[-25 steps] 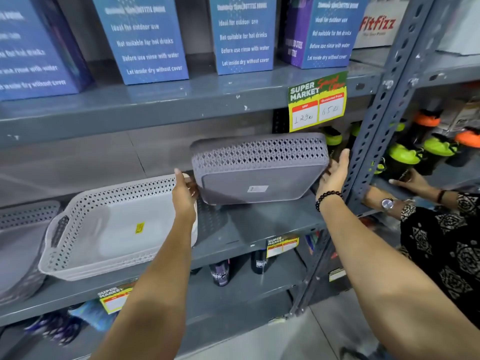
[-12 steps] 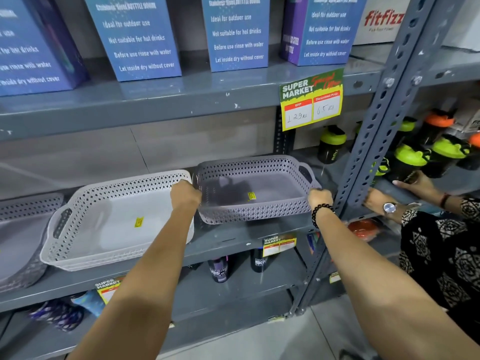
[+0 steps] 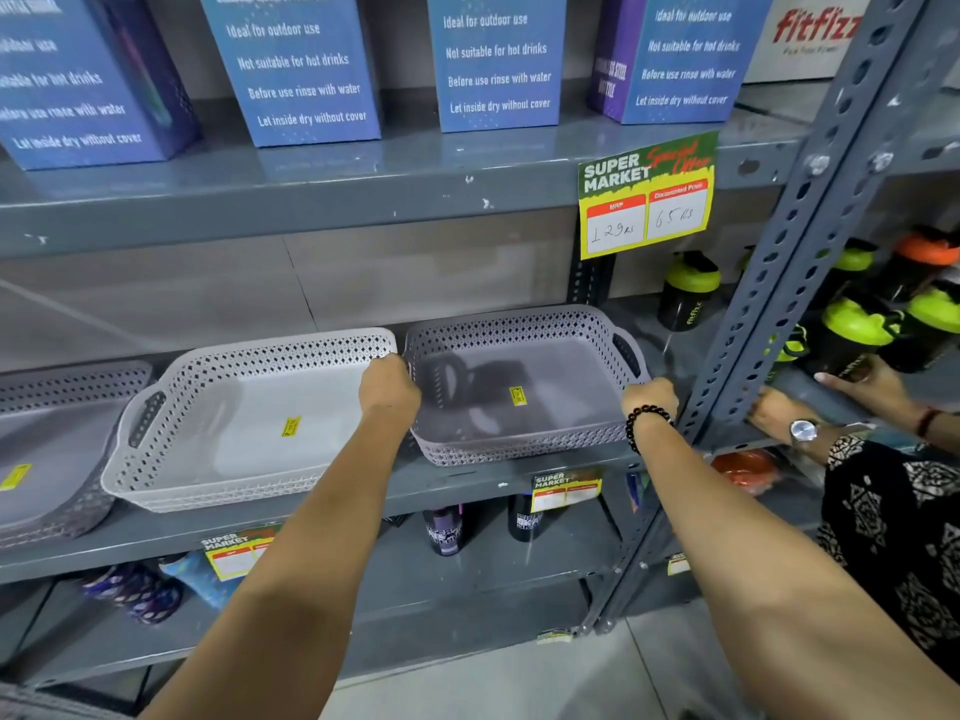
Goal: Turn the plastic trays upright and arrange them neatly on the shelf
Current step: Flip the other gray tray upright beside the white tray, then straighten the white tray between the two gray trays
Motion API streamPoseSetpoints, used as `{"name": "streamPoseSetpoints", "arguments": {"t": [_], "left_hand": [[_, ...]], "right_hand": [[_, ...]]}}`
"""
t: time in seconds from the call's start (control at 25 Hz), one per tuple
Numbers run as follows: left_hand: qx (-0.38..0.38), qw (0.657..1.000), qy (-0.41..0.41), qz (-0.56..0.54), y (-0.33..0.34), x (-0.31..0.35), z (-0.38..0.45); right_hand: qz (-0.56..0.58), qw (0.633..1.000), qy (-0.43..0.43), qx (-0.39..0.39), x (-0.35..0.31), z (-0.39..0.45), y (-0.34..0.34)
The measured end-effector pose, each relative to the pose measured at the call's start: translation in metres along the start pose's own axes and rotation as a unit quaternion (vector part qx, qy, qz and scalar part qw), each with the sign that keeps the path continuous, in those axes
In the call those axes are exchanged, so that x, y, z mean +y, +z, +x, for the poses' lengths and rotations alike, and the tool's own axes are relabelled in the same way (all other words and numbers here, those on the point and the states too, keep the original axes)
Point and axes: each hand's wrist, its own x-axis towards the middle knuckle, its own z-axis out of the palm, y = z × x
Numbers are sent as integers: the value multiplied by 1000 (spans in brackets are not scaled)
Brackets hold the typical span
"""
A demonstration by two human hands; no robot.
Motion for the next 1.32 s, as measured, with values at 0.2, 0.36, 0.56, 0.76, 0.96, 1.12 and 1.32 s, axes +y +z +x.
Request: {"name": "streamPoseSetpoints", "arguments": {"t": [0.2,0.36,0.56,0.76,0.96,1.12,1.32], "left_hand": [[57,994,-24,-90,-11,-22,0],[112,984,-77,-112,-38,-69,4],[124,981,-141,-43,-78,-172,24],[72,984,-160,-6,-109,-262,48],[22,995,-99,-18,-107,-306,64],[32,997,-70,-19,-105,-313,69],[-11,999,-35,-7,-102,-315,76]], "right_hand": [[-109,981,-147,57,-20,-18,21],[-101,972,-204,-61,-44,-54,51],[-104,935,-239,-239,-80,-111,108],[-86,923,-234,-291,-104,-163,161],[-156,923,-260,-235,-99,-180,188],[-210,918,-263,-210,-100,-184,187],[-287,890,-306,-180,-98,-182,188]]}}
